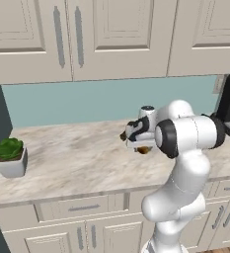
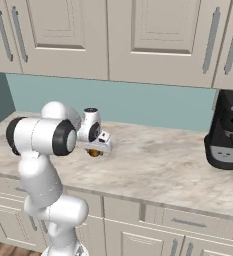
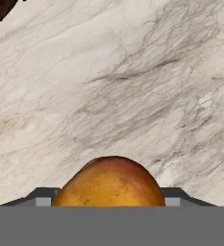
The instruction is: Place the beer on the top shelf of the fridge to keep it out of children's reach, and place the mango and sweet potato on lower shelves for easy access.
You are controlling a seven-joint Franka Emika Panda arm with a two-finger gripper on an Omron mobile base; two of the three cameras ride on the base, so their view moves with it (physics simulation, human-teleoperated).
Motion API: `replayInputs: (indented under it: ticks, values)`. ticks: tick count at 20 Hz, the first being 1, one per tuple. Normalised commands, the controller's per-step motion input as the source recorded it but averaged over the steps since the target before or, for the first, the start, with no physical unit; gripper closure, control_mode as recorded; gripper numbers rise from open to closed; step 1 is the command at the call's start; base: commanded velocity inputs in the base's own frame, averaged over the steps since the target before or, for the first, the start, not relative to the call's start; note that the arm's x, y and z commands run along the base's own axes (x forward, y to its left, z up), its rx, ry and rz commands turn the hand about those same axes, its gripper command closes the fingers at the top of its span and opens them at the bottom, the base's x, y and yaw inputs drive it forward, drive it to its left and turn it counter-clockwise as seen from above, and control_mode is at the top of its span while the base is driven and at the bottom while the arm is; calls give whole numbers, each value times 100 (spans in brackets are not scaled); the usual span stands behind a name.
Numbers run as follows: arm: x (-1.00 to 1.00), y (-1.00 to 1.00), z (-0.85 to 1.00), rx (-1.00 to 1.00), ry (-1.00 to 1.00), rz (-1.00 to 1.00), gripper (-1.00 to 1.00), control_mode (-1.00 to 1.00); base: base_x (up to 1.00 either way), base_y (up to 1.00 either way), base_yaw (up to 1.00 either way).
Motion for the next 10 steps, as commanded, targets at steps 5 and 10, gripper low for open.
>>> replayInputs:
  ticks: [5, 10]
  values:
    - [-100, -49, 63, 0, -33, 1, 100, -100, 0, 0, 0]
    - [-100, -35, 98, 0, -29, 3, 100, -100, 0, 0, 0]
